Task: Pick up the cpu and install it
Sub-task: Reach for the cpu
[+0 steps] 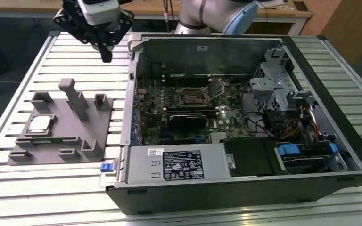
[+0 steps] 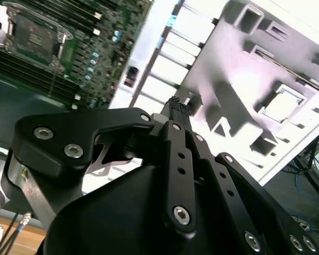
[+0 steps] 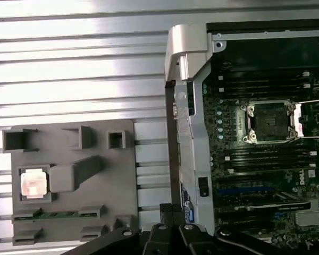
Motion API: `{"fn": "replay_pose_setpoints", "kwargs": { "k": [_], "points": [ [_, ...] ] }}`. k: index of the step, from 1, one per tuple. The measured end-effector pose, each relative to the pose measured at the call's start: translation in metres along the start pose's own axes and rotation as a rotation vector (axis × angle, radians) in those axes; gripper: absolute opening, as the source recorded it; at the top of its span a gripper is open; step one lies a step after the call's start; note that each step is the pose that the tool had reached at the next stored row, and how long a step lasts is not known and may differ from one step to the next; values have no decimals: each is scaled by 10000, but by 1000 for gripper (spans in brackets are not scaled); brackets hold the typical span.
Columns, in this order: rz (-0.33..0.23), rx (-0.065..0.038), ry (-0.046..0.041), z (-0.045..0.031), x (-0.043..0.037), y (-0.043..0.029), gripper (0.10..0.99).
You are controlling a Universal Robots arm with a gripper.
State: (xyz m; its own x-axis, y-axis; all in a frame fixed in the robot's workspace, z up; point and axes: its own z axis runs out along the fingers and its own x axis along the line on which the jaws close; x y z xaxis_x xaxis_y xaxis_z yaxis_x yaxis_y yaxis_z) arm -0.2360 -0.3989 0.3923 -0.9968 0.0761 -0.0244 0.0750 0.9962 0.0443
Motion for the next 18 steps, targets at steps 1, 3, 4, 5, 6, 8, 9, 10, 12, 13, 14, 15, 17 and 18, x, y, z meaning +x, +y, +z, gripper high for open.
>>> {"fn": "replay_pose_setpoints", "kwargs": {
  "k": [1, 3, 4, 5, 6, 8, 9, 10, 12, 13, 14, 15, 17, 18],
  "points": [
    [0, -1, 0, 0, 45, -3, 106],
    [2, -1, -1, 1, 135, -7, 106],
    [0, -2, -1, 3, 180, -9, 106],
    [-1, 0, 0, 3, 225, -10, 106],
    [1, -1, -1, 4, 270, -11, 106],
    [1, -1, -1, 7, 362, -11, 106],
    [0, -1, 0, 9, 406, -8, 106],
    [0, -1, -1, 12, 453, -5, 106],
    [2, -1, 0, 17, 541, -1, 106],
    [2, -1, -1, 19, 586, -1, 106],
    [1, -2, -1, 20, 630, -2, 106],
    [1, -2, -1, 20, 675, -5, 106],
    [2, -1, 0, 19, 765, -11, 106],
    [2, -1, -1, 19, 814, -15, 106]
  ]
}}
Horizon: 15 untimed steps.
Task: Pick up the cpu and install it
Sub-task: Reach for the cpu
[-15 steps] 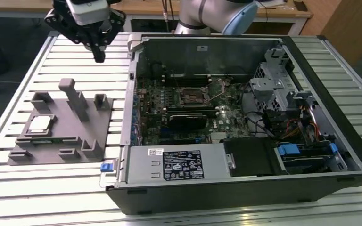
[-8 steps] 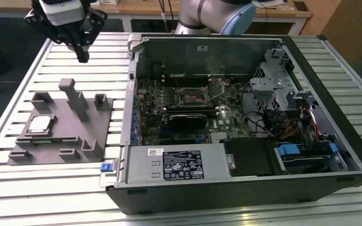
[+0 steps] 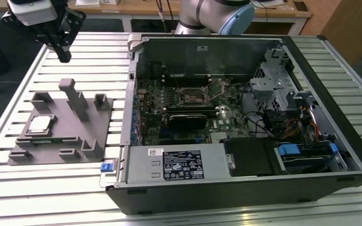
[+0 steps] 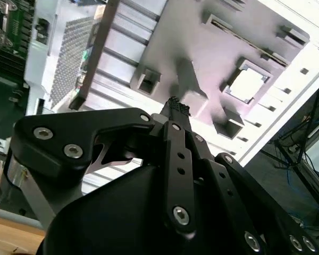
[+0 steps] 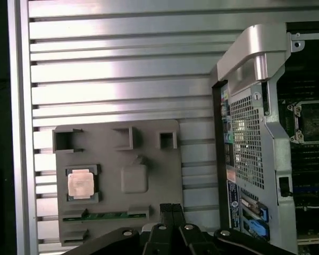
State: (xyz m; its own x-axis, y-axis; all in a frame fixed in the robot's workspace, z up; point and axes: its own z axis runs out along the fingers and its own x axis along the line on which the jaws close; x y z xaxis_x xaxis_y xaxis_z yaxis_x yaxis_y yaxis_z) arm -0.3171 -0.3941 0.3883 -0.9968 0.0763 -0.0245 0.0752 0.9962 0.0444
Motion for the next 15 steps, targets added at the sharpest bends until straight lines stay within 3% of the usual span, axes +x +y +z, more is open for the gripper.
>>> {"fn": "replay_pose_setpoints", "kwargs": {
  "k": [9, 15],
  "points": [
    [0, 0, 6, 7, 403, -34, 106],
    [1, 2, 22, 14, 612, -50, 106]
  ]
}}
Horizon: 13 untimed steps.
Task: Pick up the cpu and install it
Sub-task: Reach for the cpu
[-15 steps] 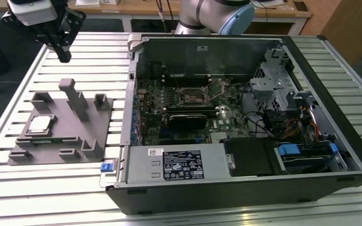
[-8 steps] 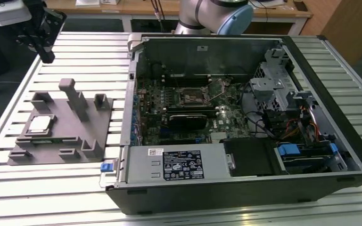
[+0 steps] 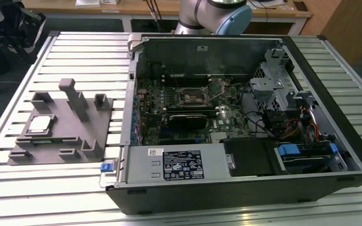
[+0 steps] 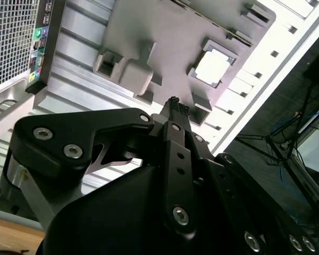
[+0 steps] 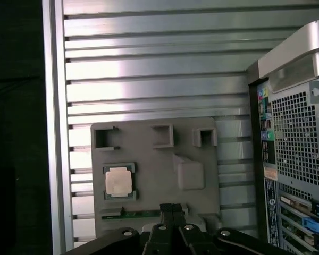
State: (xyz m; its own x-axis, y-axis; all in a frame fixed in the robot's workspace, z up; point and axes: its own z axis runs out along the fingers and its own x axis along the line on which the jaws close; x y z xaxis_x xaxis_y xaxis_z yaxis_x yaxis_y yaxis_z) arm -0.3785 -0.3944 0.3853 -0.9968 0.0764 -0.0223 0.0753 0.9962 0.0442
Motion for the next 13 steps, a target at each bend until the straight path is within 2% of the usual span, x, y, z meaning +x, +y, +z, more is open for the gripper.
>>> {"fn": "replay_pose_setpoints", "kwargs": {
  "k": [5, 13],
  "points": [
    [1, 0, 5, 8, 151, -12, 106],
    [1, 2, 25, 19, 462, -37, 106]
  ]
}}
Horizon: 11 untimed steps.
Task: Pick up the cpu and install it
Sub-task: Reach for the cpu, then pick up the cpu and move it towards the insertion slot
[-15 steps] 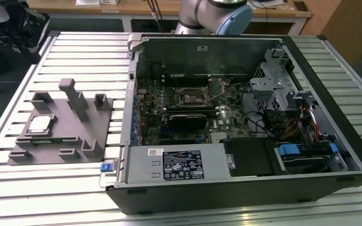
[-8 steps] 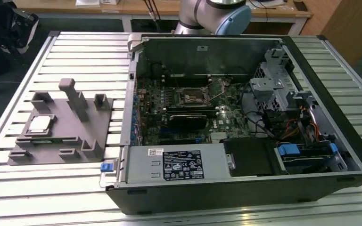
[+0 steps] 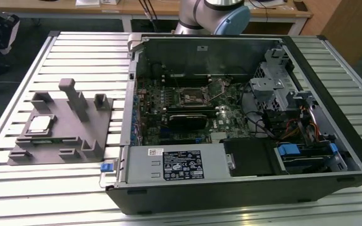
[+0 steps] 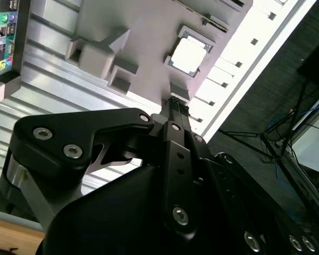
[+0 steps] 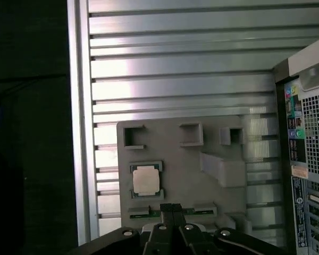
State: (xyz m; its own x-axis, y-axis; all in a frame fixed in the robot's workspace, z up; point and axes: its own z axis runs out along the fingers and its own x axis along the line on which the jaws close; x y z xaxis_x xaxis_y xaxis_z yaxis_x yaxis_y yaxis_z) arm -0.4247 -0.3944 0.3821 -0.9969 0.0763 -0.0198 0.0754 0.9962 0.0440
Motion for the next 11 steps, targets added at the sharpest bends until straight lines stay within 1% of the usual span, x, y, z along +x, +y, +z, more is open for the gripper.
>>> {"fn": "replay_pose_setpoints", "kwargs": {
  "k": [3, 6, 9, 11],
  "points": [
    [1, 1, 14, 5, 106, -8, 106],
    [2, 2, 37, 9, 183, -14, 106],
    [3, 5, 69, 16, 233, -19, 106],
    [3, 6, 89, 21, 242, -20, 106]
  ]
}}
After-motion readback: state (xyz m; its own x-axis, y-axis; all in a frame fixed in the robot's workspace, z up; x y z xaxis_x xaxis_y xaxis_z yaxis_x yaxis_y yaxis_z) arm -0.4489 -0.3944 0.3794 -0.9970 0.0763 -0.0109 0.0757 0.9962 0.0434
